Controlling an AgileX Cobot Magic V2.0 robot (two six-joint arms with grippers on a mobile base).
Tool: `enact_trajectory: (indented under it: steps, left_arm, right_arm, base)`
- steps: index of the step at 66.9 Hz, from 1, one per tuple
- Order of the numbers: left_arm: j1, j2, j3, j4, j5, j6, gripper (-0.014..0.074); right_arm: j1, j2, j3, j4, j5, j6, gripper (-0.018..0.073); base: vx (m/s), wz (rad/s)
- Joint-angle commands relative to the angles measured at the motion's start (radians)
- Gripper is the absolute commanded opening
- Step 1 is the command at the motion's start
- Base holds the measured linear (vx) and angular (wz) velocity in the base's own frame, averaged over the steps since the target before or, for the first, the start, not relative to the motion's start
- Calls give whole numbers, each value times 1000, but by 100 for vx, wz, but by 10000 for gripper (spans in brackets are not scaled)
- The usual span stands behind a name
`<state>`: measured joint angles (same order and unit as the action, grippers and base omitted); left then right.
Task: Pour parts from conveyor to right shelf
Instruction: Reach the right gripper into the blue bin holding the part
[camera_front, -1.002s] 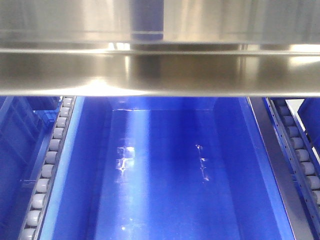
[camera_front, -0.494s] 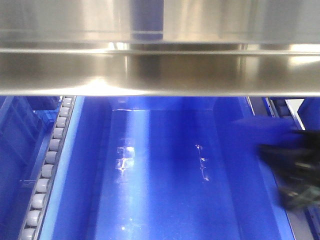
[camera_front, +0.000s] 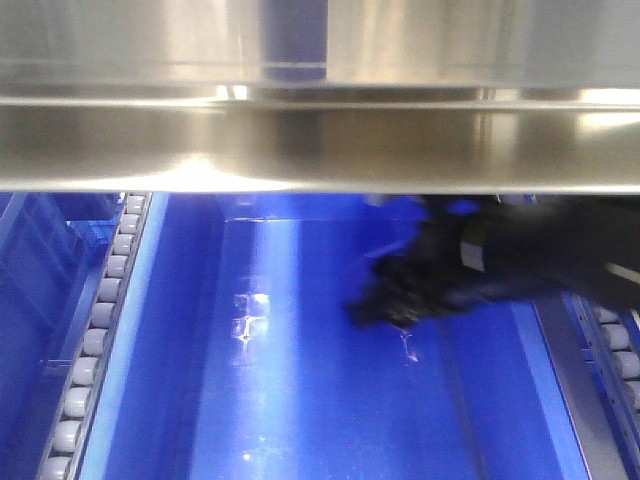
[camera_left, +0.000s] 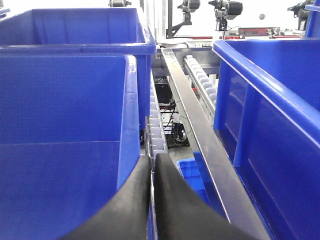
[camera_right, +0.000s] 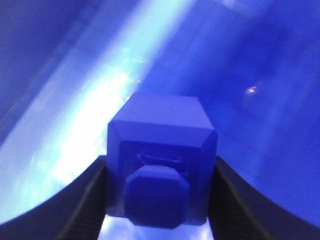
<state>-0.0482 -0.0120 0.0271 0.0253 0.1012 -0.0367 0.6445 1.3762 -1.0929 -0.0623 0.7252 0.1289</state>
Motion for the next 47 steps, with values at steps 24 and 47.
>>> enact_trajectory:
  steps: [24, 47]
  left_arm:
    - [-6, -12, -19, -6, -79, -8, -6]
    - [-6, -12, -19, -6, -79, -8, -6]
  right_arm:
    - [3, 363, -276, 5, 112, 89, 103]
    - [3, 483, -386, 5, 188, 159, 418]
  base:
    - [0, 0]
    - [0, 0]
